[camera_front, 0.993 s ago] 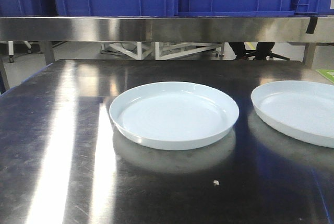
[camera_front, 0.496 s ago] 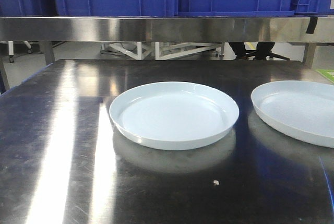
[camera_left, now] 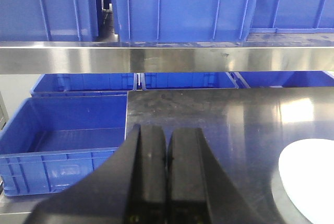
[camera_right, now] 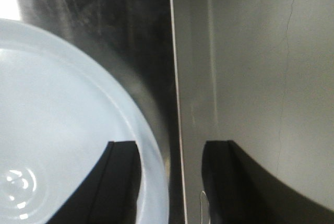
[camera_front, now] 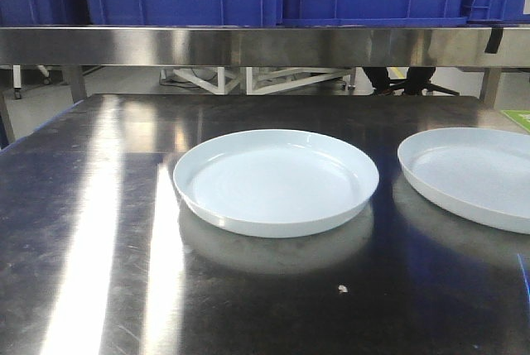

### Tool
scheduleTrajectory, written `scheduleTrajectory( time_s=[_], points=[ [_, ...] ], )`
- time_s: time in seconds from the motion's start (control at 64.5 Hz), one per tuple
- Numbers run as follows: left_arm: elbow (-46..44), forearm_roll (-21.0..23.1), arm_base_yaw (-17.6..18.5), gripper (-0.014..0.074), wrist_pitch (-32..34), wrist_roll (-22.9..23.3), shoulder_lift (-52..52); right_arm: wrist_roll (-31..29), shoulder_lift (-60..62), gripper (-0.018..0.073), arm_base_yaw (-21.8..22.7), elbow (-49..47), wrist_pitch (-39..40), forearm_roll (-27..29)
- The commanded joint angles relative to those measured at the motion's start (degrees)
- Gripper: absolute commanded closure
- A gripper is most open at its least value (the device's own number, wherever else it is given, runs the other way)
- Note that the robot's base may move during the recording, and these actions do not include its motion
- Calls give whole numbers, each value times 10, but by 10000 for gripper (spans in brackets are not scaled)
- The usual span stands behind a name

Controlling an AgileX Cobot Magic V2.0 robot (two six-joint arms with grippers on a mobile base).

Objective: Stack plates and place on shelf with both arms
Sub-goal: 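Lower the right gripper to the second plate's rim and grasp it, then lift the plate with the right gripper and lower it onto the center plate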

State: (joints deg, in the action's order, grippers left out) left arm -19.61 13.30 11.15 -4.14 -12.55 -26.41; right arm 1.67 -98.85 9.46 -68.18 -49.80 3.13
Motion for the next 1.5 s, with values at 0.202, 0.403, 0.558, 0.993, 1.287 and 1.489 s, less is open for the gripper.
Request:
scheduleTrajectory(
  time_s=[0.202,0.403,0.558,0.993,1.287,1.489],
  points=[
    [-16,5,-1,514,49,2,-2,-7,12,165,2,-17,7,-3],
    [-16,5,-1,514,49,2,-2,-7,11,264,1,-17,0,14],
    [-16,5,-1,514,49,2,-2,-7,7,293,1,-17,-3,16],
    [-16,5,-1,514,49,2,-2,-7,6,350,1,-17,-10,17],
    [-16,5,-1,514,49,2,-2,-7,32,508,17,-17,-22,19],
    [-16,5,-1,514,49,2,-2,-17,74,508,43,-17,-17,77]
  ],
)
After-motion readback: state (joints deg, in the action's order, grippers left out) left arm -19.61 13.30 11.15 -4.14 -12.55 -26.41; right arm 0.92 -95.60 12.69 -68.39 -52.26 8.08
